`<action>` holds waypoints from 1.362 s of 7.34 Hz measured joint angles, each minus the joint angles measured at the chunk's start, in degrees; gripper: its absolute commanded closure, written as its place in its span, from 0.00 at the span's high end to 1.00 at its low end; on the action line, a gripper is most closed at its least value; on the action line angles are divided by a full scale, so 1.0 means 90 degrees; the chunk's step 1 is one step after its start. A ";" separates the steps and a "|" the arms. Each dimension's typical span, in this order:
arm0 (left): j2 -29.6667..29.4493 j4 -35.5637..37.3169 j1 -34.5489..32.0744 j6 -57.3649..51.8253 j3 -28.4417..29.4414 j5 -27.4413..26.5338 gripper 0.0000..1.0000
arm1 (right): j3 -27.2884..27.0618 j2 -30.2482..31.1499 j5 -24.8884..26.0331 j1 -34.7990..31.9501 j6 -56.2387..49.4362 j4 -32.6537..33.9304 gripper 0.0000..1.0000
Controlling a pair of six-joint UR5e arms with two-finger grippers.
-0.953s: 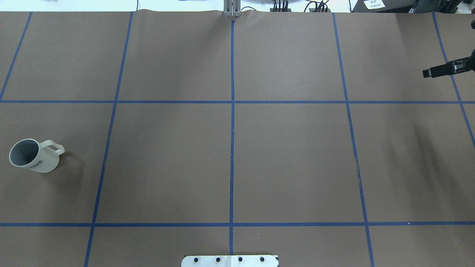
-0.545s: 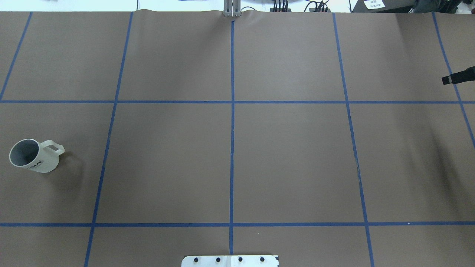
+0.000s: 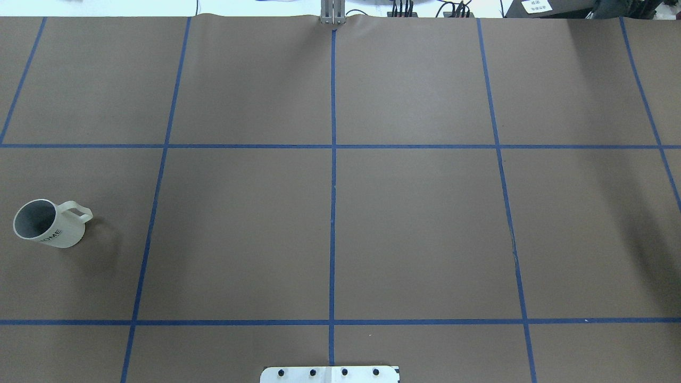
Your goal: Left arm hands cup to right arm to dump lemon
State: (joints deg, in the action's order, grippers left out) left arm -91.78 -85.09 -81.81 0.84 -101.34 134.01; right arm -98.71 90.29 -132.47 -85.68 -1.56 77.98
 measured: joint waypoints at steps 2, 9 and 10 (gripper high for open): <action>-0.0124 0.0013 -0.0247 -0.0112 0.0238 0.0000 1.00 | -0.0670 0.0503 -0.0009 -0.0371 -0.0688 0.0863 1.00; -0.0076 0.0020 -0.0479 -0.0071 0.0381 -0.0016 1.00 | -0.0812 0.0612 -0.0014 -0.0867 -0.1257 0.1802 1.00; -0.0062 0.0020 -0.0486 -0.0066 0.0430 -0.0011 1.00 | -0.0817 0.0637 -0.0017 -0.0931 -0.1076 0.1797 1.00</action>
State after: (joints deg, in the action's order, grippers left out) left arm -92.33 -84.90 -86.19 0.25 -97.47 133.91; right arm -106.06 96.02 -132.63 -94.06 -11.24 94.16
